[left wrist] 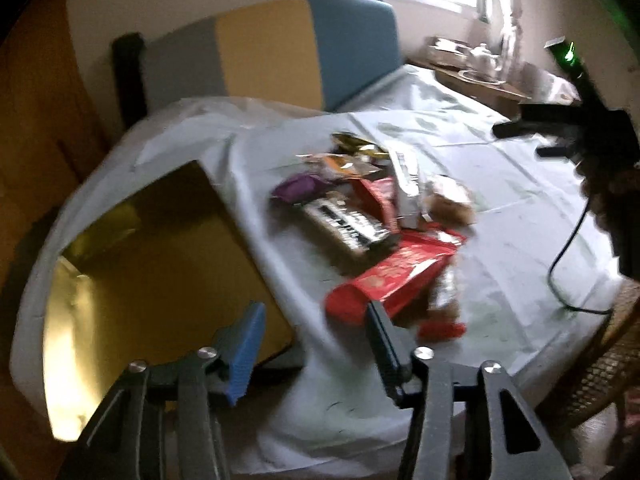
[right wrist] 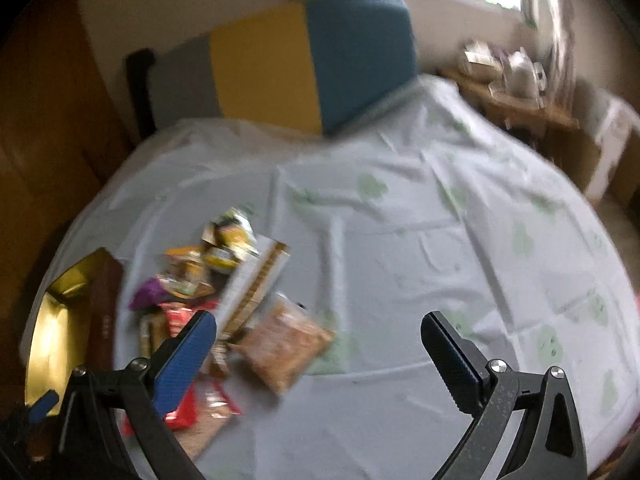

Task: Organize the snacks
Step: 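Grasp the red packet from the snack pile with the left tool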

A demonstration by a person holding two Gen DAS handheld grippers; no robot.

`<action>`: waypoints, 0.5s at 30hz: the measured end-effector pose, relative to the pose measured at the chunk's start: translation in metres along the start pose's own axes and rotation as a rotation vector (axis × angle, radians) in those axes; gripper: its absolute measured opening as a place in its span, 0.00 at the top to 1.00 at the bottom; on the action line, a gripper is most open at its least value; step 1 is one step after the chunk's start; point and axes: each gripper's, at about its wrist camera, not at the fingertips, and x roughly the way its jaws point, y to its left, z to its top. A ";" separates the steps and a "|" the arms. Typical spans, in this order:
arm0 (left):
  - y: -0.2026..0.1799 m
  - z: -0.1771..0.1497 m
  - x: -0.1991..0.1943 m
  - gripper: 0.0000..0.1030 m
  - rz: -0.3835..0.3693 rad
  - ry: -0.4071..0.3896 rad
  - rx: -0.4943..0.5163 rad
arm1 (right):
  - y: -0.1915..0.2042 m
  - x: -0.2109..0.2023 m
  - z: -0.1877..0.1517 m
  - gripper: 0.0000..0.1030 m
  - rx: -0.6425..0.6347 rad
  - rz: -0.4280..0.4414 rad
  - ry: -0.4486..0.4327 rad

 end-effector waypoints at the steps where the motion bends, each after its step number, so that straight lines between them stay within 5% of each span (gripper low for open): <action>1: -0.004 0.004 0.002 0.50 -0.019 0.003 0.032 | -0.008 0.007 -0.002 0.00 0.031 0.004 0.020; 5: -0.026 0.022 0.019 0.53 -0.150 0.048 0.166 | -0.021 0.011 -0.002 0.00 0.106 0.044 0.056; 15: -0.052 0.033 0.086 0.53 -0.269 0.274 0.345 | -0.017 0.011 -0.001 0.00 0.099 0.087 0.069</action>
